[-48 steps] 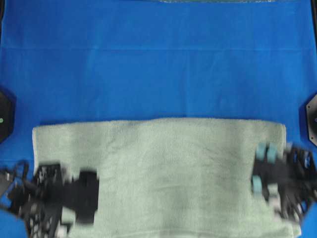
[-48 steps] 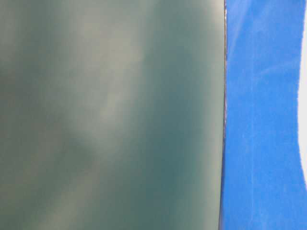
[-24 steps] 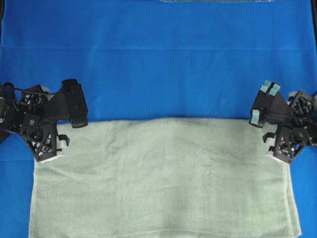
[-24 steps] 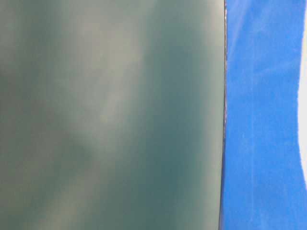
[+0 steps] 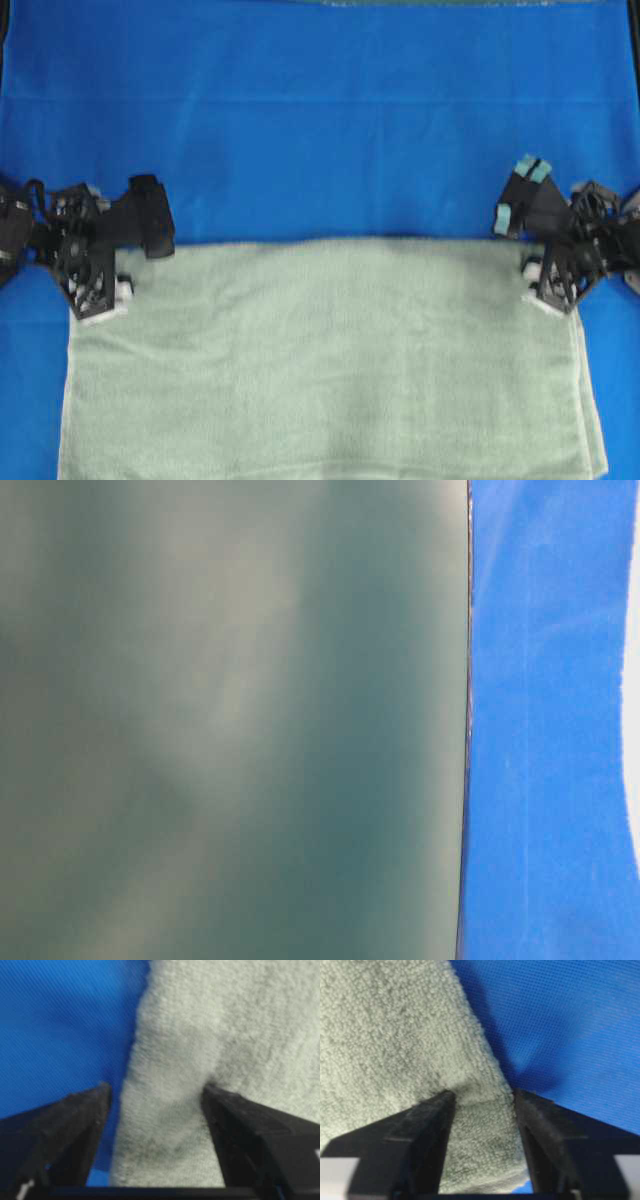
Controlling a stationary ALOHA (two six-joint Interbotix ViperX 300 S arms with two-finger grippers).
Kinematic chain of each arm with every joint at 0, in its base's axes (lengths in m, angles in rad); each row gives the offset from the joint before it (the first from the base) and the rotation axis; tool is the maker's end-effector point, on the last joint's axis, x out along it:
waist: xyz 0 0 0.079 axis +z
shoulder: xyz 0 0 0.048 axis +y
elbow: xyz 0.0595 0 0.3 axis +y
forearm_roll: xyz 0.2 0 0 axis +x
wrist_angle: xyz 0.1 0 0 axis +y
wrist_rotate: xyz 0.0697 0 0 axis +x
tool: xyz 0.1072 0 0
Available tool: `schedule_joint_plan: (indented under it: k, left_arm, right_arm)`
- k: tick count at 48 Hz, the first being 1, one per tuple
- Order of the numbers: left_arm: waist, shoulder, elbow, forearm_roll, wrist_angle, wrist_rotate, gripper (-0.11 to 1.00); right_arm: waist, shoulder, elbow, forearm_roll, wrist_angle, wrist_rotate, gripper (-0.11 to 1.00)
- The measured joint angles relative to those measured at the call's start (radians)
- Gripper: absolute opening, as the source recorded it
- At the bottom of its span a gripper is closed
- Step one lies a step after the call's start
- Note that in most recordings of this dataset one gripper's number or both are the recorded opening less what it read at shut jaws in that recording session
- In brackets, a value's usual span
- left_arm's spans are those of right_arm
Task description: Fold a bath towel.
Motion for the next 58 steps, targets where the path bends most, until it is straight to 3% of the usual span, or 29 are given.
schedule_joint_plan:
  k: [8,21,27,38,49,58]
  left_arm:
    - [-0.002,0.0,0.0,-0.008,-0.003,0.002,0.44]
    - [0.002,-0.018,0.0,-0.012,0.077,0.006,0.31]
    - [0.002,-0.097,-0.046,-0.029,0.253,0.002,0.09]
    - [-0.002,-0.35,-0.236,-0.048,0.581,-0.044,0.08]
    - [-0.04,-0.515,-0.436,-0.049,0.736,-0.123,0.08]
    - [-0.112,-0.514,-0.531,-0.049,0.744,-0.149,0.08]
  right_arm:
    - [0.006,0.002,-0.003,0.002,-0.025,0.002,0.13]
    - [0.037,-0.06,-0.018,0.012,-0.037,0.002,0.12]
    - [0.048,-0.16,-0.063,0.014,0.08,0.002,0.12]
    - [0.092,-0.396,-0.19,-0.015,0.341,0.0,0.12]
    - [0.109,-0.558,-0.301,-0.135,0.474,0.002,0.12]
    - [0.103,-0.604,-0.353,-0.324,0.488,0.005,0.12]
